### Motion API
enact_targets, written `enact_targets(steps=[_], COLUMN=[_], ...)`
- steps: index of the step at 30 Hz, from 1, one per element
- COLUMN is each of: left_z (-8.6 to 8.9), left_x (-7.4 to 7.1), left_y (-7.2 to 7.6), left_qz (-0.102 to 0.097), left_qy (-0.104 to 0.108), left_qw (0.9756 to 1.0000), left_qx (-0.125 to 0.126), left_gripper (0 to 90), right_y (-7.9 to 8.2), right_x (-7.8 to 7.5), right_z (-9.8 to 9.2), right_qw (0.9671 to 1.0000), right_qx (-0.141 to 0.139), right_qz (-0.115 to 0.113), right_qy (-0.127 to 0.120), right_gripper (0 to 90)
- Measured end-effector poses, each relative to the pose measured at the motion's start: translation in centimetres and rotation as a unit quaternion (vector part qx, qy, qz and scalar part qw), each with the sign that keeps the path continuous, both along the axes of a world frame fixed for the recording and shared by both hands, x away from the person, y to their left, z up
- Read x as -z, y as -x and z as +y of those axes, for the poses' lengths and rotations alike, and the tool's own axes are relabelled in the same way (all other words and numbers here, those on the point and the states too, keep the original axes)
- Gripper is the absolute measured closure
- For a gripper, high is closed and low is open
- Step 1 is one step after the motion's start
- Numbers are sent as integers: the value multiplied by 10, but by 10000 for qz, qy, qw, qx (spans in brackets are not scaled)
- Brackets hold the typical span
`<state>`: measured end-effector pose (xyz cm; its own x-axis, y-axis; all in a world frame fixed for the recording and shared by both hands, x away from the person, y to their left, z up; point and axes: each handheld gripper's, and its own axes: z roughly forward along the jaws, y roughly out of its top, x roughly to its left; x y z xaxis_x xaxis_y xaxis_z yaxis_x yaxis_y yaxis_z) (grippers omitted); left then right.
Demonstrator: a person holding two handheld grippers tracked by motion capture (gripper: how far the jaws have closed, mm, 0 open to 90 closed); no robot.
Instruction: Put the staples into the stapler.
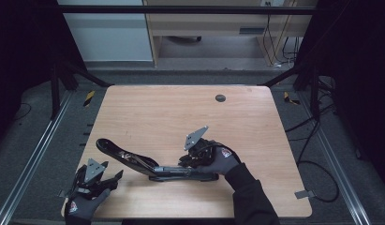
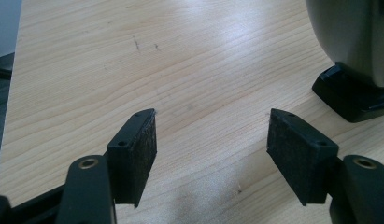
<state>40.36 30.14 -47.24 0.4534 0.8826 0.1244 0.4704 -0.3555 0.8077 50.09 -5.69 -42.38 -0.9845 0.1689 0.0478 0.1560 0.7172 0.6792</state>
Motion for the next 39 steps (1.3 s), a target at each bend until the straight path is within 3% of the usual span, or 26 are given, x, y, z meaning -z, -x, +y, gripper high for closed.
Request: enact_targets(steps=[39], left_z=[-1], left_x=[0], left_y=[0], left_qz=[1], left_qy=[-10], left_qw=[10000], left_qx=[3], left_gripper=[329], right_y=[1], right_x=[10], right_z=[8], right_qw=[9994], right_qx=[-125], right_qz=[-55], right_qy=[313], right_gripper=[786])
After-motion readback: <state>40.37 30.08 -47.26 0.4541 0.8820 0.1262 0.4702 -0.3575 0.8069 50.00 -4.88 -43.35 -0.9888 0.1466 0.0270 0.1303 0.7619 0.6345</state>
